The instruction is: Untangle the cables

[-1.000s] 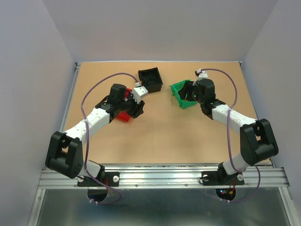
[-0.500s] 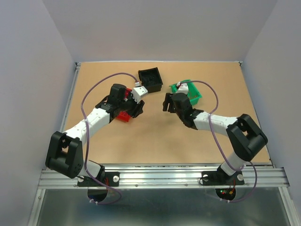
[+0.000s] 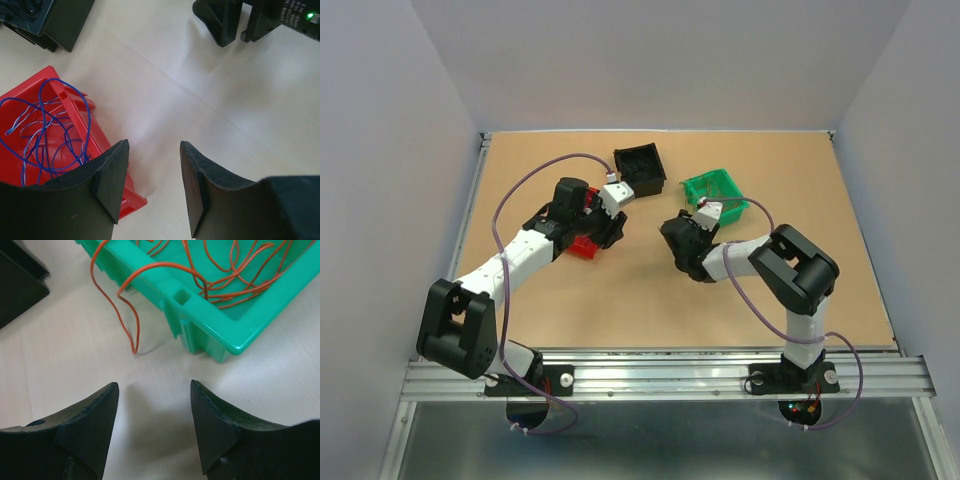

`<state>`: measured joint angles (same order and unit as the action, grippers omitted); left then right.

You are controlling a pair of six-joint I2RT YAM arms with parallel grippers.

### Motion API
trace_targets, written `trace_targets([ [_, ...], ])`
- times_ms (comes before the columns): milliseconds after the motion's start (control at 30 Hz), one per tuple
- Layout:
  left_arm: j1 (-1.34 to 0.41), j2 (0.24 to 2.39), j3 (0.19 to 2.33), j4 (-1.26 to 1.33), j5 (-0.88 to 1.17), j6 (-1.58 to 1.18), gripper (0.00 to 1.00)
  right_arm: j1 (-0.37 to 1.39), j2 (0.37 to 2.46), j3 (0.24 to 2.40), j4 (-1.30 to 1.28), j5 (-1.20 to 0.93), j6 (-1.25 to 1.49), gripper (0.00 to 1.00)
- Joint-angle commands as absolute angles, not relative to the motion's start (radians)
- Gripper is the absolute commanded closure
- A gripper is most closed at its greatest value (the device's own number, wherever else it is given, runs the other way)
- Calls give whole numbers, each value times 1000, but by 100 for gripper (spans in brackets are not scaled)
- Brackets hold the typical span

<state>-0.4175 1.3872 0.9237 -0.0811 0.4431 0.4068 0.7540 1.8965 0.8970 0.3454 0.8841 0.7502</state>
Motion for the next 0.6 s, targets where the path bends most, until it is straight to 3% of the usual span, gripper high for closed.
trace_targets([
  [0, -419, 1370, 913, -44, 445, 410, 44, 756, 1971, 982, 397, 1038, 804, 36],
  [333, -417, 1368, 911, -41, 440, 411, 44, 744, 2051, 1112, 334, 1054, 782, 43],
  [567, -419, 1365, 910, -43, 434, 411, 44, 710, 2088, 1178, 319, 1045, 756, 52],
])
